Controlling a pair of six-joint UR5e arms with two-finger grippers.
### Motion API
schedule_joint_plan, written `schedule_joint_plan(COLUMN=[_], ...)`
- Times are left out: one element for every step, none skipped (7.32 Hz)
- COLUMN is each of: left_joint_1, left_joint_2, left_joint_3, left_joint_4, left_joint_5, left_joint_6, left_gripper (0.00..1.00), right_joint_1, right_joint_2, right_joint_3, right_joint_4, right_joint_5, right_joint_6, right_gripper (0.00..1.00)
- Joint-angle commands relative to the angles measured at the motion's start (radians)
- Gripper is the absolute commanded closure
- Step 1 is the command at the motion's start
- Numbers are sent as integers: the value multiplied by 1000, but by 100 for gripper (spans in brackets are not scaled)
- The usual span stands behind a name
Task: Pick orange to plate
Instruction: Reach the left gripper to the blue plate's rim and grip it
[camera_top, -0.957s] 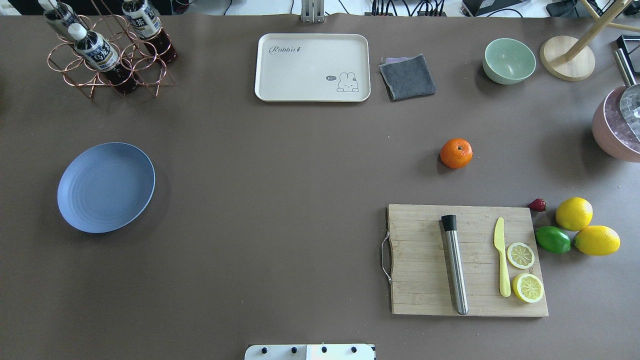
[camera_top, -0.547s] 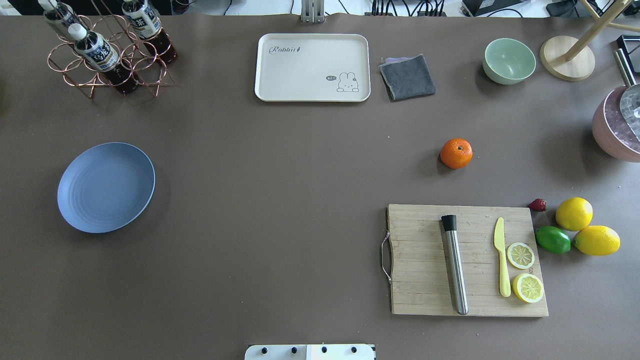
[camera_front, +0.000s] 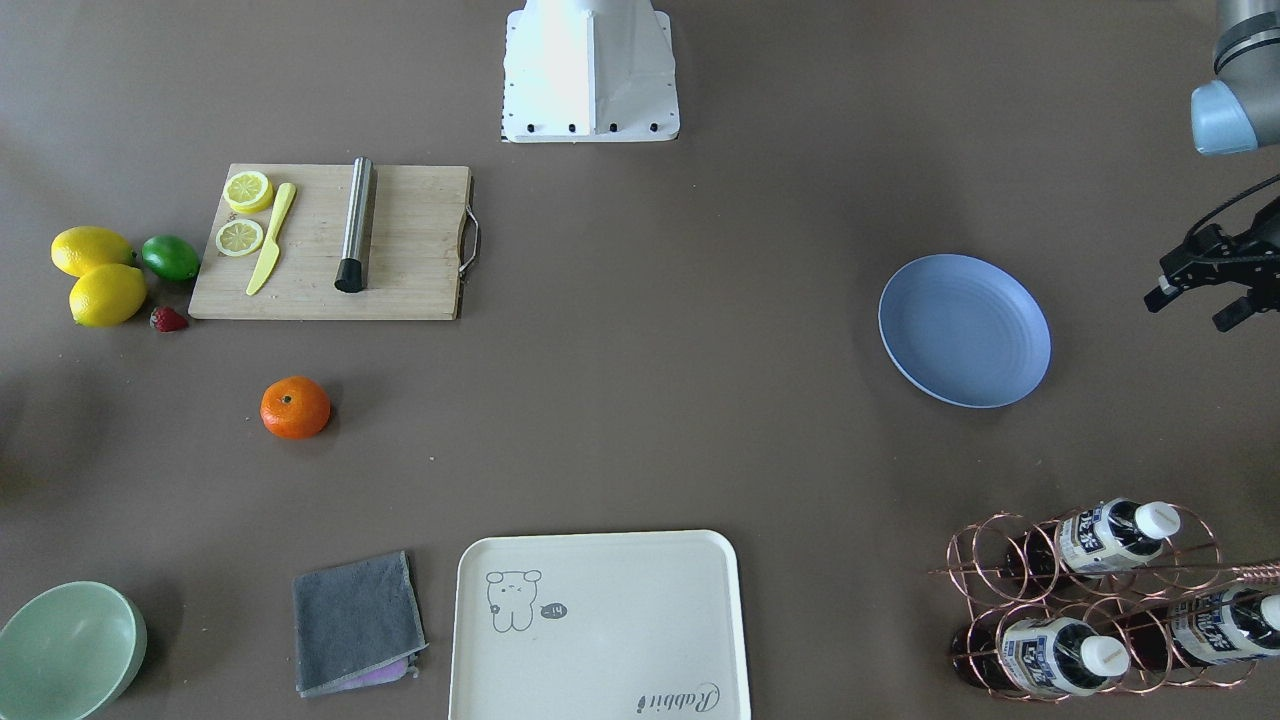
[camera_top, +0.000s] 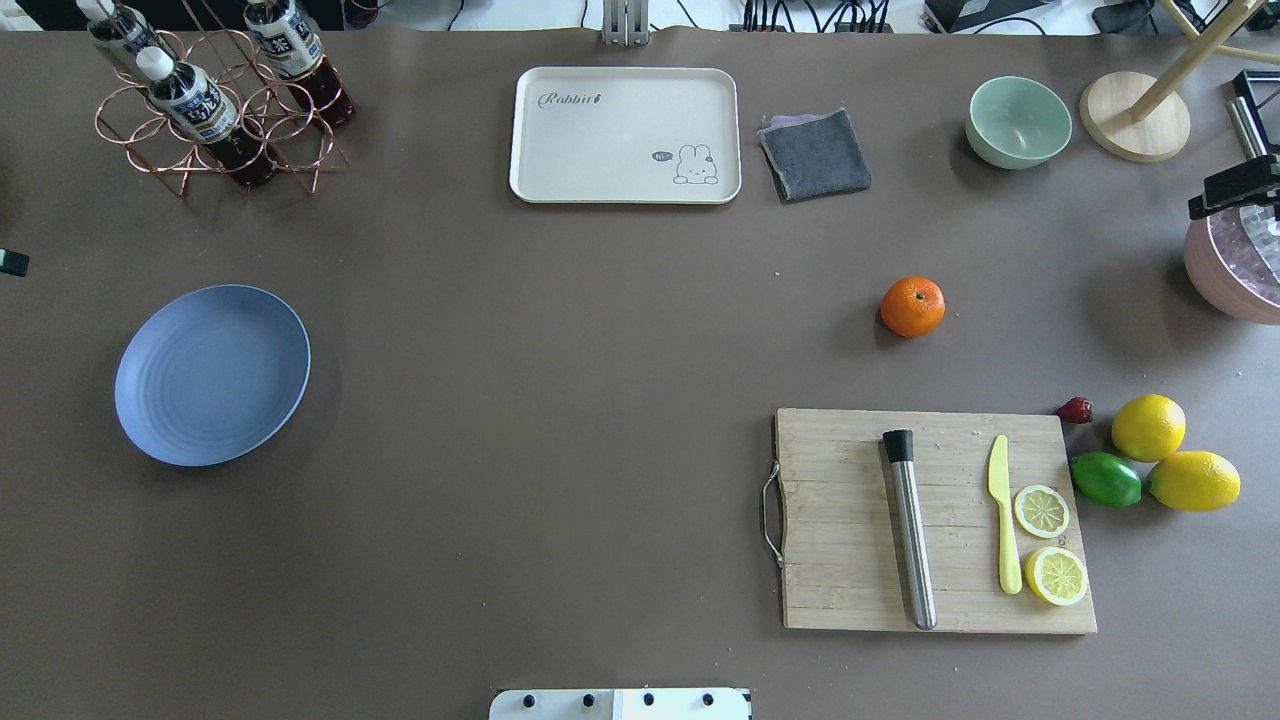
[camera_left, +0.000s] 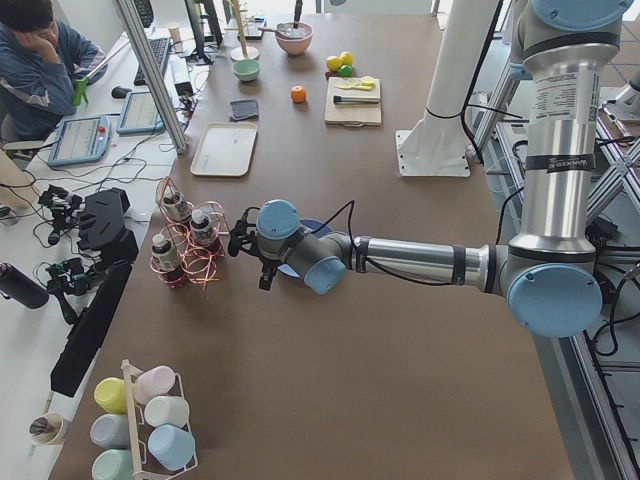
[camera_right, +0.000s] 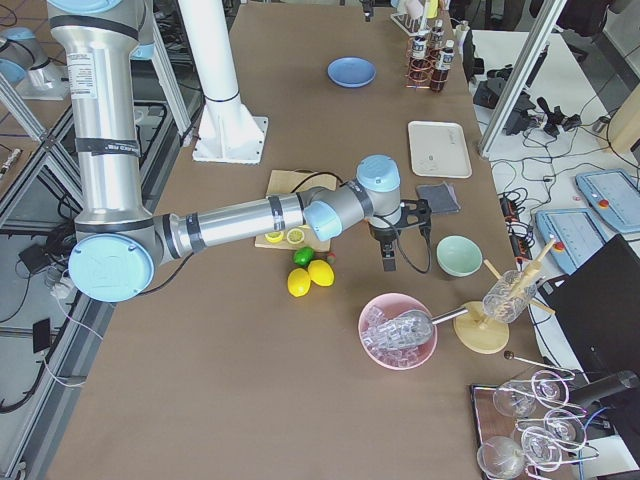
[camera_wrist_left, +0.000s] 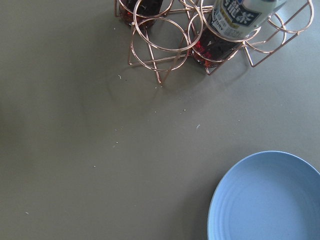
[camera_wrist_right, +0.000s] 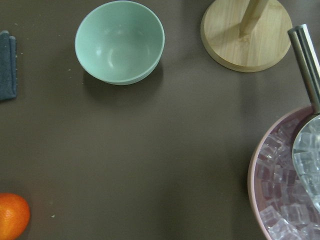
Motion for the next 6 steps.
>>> schedule_joint_plan(left_joint_1=[200, 252, 263, 265, 274, 282], left_joint_2=[21, -1, -18, -22, -20, -19], left_joint_3=[92, 161, 205, 211, 211, 213], left_joint_4=[-253, -344, -380, -385, -388, -415], left_joint_5=[177, 188, 190, 190, 190, 190], left_joint_6=[-240, -309, -328, -330, -328, -328], left_gripper=[2, 4, 7, 9, 11, 15], right_joint_1=[-26, -29, -29, -29, -31, -34], right_joint_2=[5, 5, 5, 5, 5, 5], right_joint_3=[42, 45, 45, 47, 45, 45], right_joint_4=[-1, 1, 3, 3, 3, 4], right_joint_5=[35, 35, 32, 26, 22, 22], right_joint_6=[61, 61, 61, 61, 61, 61], right_gripper=[1, 1, 1, 1, 1, 1])
